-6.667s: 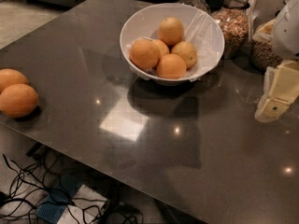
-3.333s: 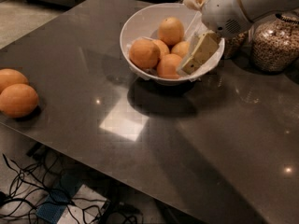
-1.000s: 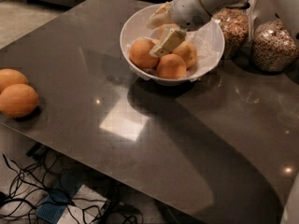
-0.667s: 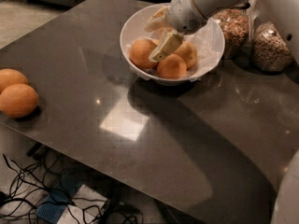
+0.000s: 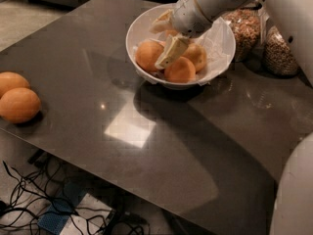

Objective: Pick orange from white bowl

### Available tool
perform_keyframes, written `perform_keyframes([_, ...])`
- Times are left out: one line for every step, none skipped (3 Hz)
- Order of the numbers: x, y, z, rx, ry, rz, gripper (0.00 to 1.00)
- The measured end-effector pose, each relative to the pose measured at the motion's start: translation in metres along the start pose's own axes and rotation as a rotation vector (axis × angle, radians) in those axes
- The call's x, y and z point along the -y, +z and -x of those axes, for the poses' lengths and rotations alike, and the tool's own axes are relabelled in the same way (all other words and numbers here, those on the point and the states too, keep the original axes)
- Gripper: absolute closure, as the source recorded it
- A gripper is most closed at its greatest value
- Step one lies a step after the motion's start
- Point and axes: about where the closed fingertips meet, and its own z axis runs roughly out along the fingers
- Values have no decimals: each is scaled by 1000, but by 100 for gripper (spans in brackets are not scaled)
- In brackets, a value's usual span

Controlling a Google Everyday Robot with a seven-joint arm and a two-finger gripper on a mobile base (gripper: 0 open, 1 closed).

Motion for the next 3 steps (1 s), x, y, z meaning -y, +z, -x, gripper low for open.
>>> perform_keyframes([4, 14, -4, -13, -6, 22, 33])
perform_keyframes([6, 23, -7, -18, -7, 36, 33])
perform_keyframes([6, 32, -9, -19, -3, 53, 35])
